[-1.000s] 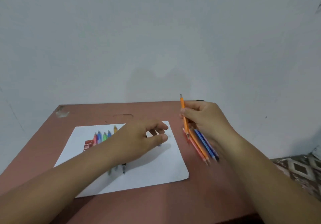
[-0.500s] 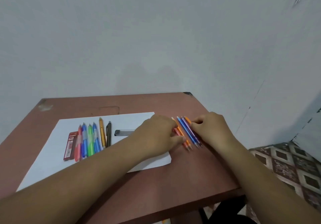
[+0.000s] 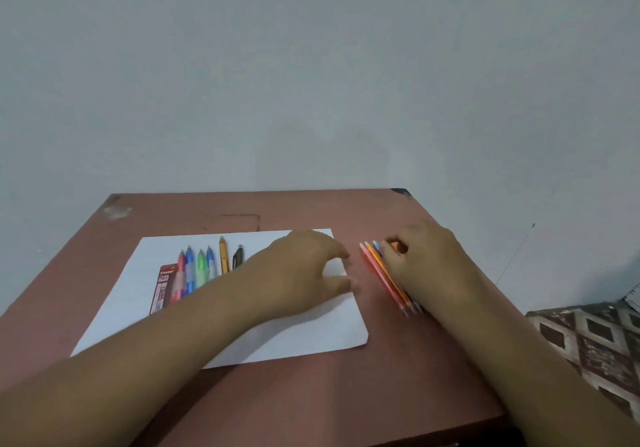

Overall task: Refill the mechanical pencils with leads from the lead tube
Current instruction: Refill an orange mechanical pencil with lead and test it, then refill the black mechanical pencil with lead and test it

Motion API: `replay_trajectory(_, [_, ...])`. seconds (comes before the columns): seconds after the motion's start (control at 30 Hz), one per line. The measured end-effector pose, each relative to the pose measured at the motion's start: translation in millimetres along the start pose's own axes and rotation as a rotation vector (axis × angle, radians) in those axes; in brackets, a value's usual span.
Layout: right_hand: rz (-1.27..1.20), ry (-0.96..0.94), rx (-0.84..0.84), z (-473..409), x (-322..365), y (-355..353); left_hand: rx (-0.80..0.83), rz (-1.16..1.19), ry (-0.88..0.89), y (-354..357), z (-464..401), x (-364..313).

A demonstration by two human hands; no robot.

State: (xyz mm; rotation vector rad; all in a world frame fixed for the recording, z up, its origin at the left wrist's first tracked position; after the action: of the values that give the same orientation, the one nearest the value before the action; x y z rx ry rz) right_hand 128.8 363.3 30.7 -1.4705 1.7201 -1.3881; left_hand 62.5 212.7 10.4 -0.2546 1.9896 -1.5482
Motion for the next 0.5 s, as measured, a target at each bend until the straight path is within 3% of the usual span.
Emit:
replay_trajectory(0.2, [-0.094,-0.304,0.146,-3.8,77.0,11.4,-0.009,-0.030,-0.176,-35.0,32.5,71.9])
replay_trajectory(0.37, [-0.048,-0.373,0.436,-6.5,127.5,45.3,-0.078,-0.023,-0.322,-61.8,57.4,125.4])
replay_trajectory(0.5, [0.007,-0.389,0.481,-6.5,138.0,61.8,-0.076,-0.002,-0.303,-60.4,66.4,139.3])
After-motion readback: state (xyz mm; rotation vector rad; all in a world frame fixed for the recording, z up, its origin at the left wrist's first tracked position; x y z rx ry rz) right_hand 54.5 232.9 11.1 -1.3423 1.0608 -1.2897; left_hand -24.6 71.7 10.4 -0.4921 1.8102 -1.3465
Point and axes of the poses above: each hand's wrist, its own z-axis away from the middle knuckle, its own y-axis out of the palm, x = y × z, the point moved 9 cm from there along -z, towards the middle knuckle
